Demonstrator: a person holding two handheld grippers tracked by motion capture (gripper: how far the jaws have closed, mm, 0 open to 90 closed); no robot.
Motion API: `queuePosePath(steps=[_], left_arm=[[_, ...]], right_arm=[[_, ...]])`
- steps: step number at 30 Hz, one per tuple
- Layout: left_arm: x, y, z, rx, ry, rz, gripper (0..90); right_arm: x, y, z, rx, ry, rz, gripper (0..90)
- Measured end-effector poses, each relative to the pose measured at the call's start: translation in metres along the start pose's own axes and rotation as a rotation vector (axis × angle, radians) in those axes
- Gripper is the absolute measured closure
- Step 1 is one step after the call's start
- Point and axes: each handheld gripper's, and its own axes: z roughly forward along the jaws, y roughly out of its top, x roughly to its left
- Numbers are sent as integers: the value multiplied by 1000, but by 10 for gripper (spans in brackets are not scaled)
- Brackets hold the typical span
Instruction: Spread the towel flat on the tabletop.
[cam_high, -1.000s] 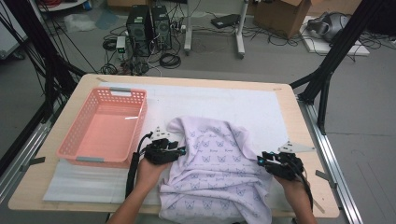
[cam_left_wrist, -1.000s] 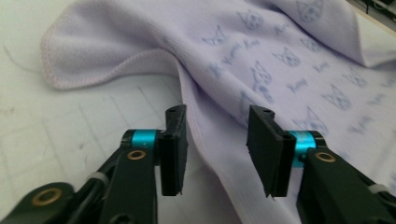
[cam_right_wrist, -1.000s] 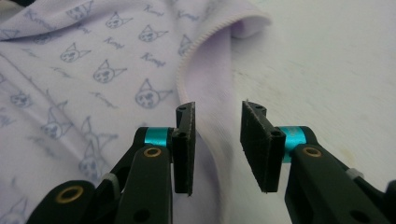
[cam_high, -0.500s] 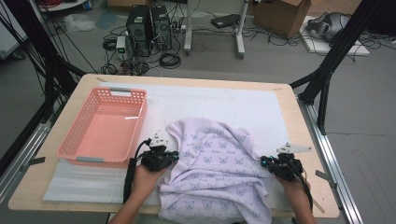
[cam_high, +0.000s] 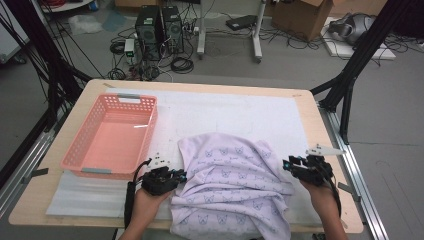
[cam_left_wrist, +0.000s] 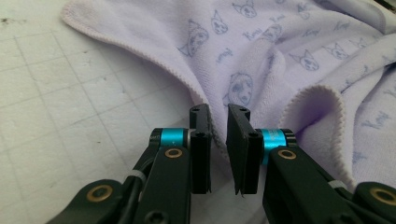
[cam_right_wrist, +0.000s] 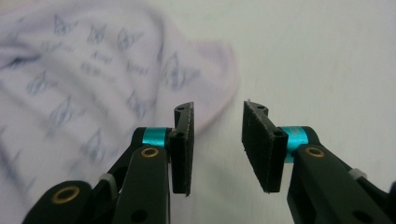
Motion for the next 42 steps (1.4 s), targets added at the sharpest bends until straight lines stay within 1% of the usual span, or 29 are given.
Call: queuePosePath(steps=[2,5,8,9,11,12,13,14,15,16,17,19,20,21,22,23,25,27,28,29,30,32,34,36,37,38,39,41,42], left_arm=[[0,0,0,-6,-1,0,807],[-1,0,0,-3,-7,1,825],[-1,0,0,-3,-7,8,843],[-1,0,0,-1,-8,10,848],[-1,0,0,-1,-9,9,852],[-1,-1,0,-2,-10,8,857],[-1,-1,0,-2,-13,3,858],[-1,-1,0,-1,-13,2,861],[-1,-1,0,0,-14,2,862],[-1,-1,0,3,-16,6,864],[-1,-1,0,4,-16,5,865],[-2,-1,0,4,-16,5,864],[-2,-1,0,5,-16,7,864],[-2,-1,0,7,-16,9,863],[-2,-1,1,6,-24,5,850],[-3,0,1,2,-26,0,811],[-3,5,1,-20,-29,0,695],[-2,14,2,-53,-41,-8,612],[-1,19,3,-62,-50,-13,587],[1,25,4,-72,-49,-15,569],[2,29,7,-86,-38,-10,560],[5,40,15,-76,-21,-10,545],[9,48,24,-82,-11,-14,546],[15,55,35,-54,24,-4,543],[17,58,40,-63,41,-7,534],[20,60,44,-74,58,-15,530],[23,62,48,-69,62,-18,530],[27,67,57,-35,86,-12,547],[28,68,62,-27,92,-19,543]], right_arm=[[-4,13,18,15,-6,-10,656],[-8,30,47,53,-8,-60,637],[-10,43,72,66,6,-86,595],[-10,46,79,80,5,-93,588],[-11,51,96,115,29,-98,596],[-9,52,103,143,38,-119,637],[-7,53,108,161,34,-138,688],[-8,54,109,152,60,-142,830],[-8,55,109,152,65,-152,857],[-8,55,108,154,21,-178,868],[-9,56,107,157,-47,-196,871],[-16,55,102,167,-217,-197,872],[-21,53,99,160,-293,-180,871],[-26,51,95,152,-337,-154,869],[-31,49,92,142,-352,-115,857],[-34,47,90,140,-334,-87,842],[-34,44,85,125,-333,-83,750],[-35,43,76,87,-307,-68,727],[-35,43,72,74,-297,-65,714],[-35,43,67,57,-291,-67,703],[-35,43,61,42,-286,-59,700],[-34,43,52,18,-263,-54,692],[-33,43,43,-3,-252,-52,687],[-33,41,35,-20,-222,-47,679],[-33,40,31,-24,-227,-51,679],[-33,39,28,-29,-221,-50,679],[-33,37,24,-33,-214,-44,678],[-34,33,19,-32,-196,-44,675],[-34,30,17,-30,-185,-47,673]])
